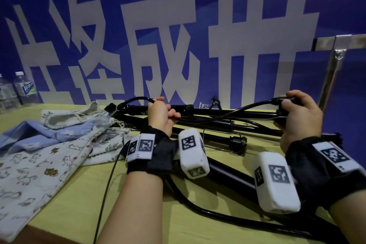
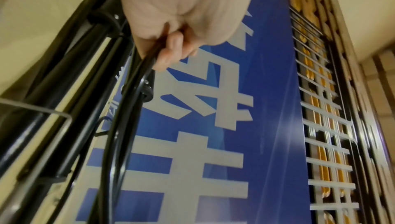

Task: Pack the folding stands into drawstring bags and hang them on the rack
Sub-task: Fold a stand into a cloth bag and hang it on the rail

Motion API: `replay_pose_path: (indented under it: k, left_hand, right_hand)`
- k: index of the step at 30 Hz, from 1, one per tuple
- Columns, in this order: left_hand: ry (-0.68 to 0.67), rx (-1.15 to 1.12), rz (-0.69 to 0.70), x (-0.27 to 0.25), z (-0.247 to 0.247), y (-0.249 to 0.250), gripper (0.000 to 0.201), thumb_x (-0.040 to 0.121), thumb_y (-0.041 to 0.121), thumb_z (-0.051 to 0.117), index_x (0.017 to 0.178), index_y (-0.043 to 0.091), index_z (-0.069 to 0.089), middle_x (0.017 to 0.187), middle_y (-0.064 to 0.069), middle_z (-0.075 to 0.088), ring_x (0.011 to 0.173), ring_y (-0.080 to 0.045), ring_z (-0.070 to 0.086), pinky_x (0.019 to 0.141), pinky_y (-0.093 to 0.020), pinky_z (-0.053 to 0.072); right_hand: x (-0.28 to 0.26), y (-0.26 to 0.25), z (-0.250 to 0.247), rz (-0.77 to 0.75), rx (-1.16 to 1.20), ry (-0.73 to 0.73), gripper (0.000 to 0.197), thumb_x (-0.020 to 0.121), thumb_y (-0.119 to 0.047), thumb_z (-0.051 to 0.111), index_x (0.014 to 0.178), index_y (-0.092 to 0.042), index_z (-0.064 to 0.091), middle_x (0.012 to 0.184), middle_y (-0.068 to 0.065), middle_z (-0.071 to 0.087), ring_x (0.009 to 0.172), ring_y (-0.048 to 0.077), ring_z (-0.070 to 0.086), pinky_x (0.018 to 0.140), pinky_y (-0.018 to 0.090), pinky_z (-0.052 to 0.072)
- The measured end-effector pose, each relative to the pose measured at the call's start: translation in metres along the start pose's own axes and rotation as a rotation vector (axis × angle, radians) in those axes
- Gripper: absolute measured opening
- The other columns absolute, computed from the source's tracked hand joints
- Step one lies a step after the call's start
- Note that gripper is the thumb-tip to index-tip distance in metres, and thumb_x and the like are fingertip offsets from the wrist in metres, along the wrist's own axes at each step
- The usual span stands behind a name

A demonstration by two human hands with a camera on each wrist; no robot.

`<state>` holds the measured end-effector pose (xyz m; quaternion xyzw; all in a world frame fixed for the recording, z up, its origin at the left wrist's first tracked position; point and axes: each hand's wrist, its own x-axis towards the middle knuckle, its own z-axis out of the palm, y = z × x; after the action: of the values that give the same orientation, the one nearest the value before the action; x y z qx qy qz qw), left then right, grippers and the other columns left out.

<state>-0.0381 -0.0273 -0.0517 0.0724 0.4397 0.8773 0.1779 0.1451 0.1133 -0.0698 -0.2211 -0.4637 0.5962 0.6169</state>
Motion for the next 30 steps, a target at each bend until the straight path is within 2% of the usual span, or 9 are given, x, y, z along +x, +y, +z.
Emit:
replay_pose_path:
  k: [2, 7, 10, 13, 16, 20, 23, 28, 30]
  left_hand:
    - [0.014, -0.096, -0.039, 0.0, -0.004, 0.003, 0.028, 0.094, -0.001, 0.019, 0.082, 0.012, 0.041, 0.063, -0.002, 0.032, 0.036, -0.011, 0.031, 0.048, -0.027, 0.033]
    - [0.0, -0.182, -0.134, -0.002, -0.007, 0.003, 0.027, 0.099, 0.01, 0.034, 0.073, 0.009, 0.039, 0.071, -0.006, 0.038, 0.061, -0.016, 0.041, 0.059, -0.03, 0.044]
    - [-0.029, -0.044, -0.132, 0.0, -0.008, -0.002, 0.014, 0.1, 0.019, 0.036, 0.101, 0.007, 0.044, 0.08, -0.005, 0.045, 0.068, -0.017, 0.048, 0.065, -0.03, 0.046]
    - [-0.077, 0.02, -0.119, 0.002, -0.009, -0.006, 0.042, 0.1, 0.024, 0.035, 0.139, 0.008, 0.032, 0.114, -0.013, 0.053, 0.081, -0.021, 0.055, 0.077, -0.035, 0.047]
    - [-0.12, -0.082, -0.117, 0.006, -0.01, -0.003, 0.054, 0.1, 0.03, 0.036, 0.147, 0.007, 0.023, 0.139, -0.017, 0.042, 0.097, -0.025, 0.056, 0.087, -0.039, 0.044]
    - [-0.179, -0.253, -0.11, 0.011, -0.014, 0.001, 0.06, 0.097, 0.039, 0.042, 0.144, 0.004, 0.026, 0.133, -0.014, 0.044, 0.106, -0.026, 0.052, 0.095, -0.041, 0.038]
    - [-0.151, -0.277, -0.075, 0.013, -0.016, 0.003, 0.058, 0.096, 0.038, 0.045, 0.145, 0.012, 0.027, 0.145, -0.012, 0.034, 0.125, -0.032, 0.043, 0.106, -0.047, 0.032]
    - [-0.171, -0.463, -0.063, 0.008, -0.022, 0.004, 0.023, 0.097, 0.035, 0.044, 0.102, 0.014, 0.052, 0.136, -0.017, 0.043, 0.129, -0.036, 0.04, 0.111, -0.052, 0.028]
    - [-0.208, -0.527, -0.08, 0.005, -0.024, 0.002, 0.025, 0.097, 0.035, 0.041, 0.102, 0.012, 0.051, 0.126, -0.017, 0.049, 0.126, -0.036, 0.043, 0.11, -0.054, 0.028]
  right_hand:
    - [-0.001, -0.001, 0.0, 0.003, 0.007, -0.007, 0.036, 0.087, 0.005, 0.046, 0.075, -0.027, 0.056, 0.081, -0.009, 0.057, 0.078, 0.01, 0.054, 0.072, 0.031, 0.043]
    - [-0.001, -0.005, -0.002, -0.008, 0.02, -0.026, 0.037, 0.088, 0.004, 0.045, 0.075, -0.028, 0.056, 0.084, -0.009, 0.057, 0.078, 0.009, 0.053, 0.067, 0.029, 0.042]
    - [-0.001, -0.007, -0.003, -0.034, 0.028, -0.005, 0.036, 0.088, 0.004, 0.045, 0.076, -0.029, 0.055, 0.085, -0.01, 0.057, 0.079, 0.009, 0.053, 0.064, 0.029, 0.042]
    - [0.0, -0.008, -0.003, -0.028, 0.057, 0.027, 0.035, 0.088, 0.002, 0.046, 0.076, -0.029, 0.055, 0.088, -0.009, 0.058, 0.08, 0.009, 0.055, 0.06, 0.027, 0.043]
    - [0.003, -0.009, -0.005, 0.032, 0.085, 0.048, 0.033, 0.089, -0.001, 0.047, 0.076, -0.029, 0.056, 0.09, -0.008, 0.059, 0.081, 0.012, 0.056, 0.058, 0.028, 0.043]
    - [0.007, -0.01, -0.008, 0.116, 0.092, 0.047, 0.031, 0.09, -0.002, 0.046, 0.079, -0.028, 0.058, 0.088, -0.008, 0.06, 0.079, 0.011, 0.056, 0.061, 0.028, 0.045]
    - [0.009, -0.013, -0.012, 0.135, 0.109, 0.032, 0.033, 0.091, -0.001, 0.045, 0.08, -0.028, 0.059, 0.088, -0.007, 0.059, 0.079, 0.011, 0.055, 0.064, 0.03, 0.045]
    - [0.013, -0.017, -0.017, 0.168, 0.215, 0.014, 0.027, 0.09, -0.005, 0.048, 0.087, -0.029, 0.061, 0.089, -0.005, 0.061, 0.076, 0.01, 0.054, 0.067, 0.029, 0.044]
    - [0.018, -0.016, -0.019, 0.208, 0.272, 0.043, 0.022, 0.089, -0.009, 0.051, 0.087, -0.029, 0.059, 0.085, -0.005, 0.06, 0.072, 0.009, 0.054, 0.065, 0.025, 0.041]
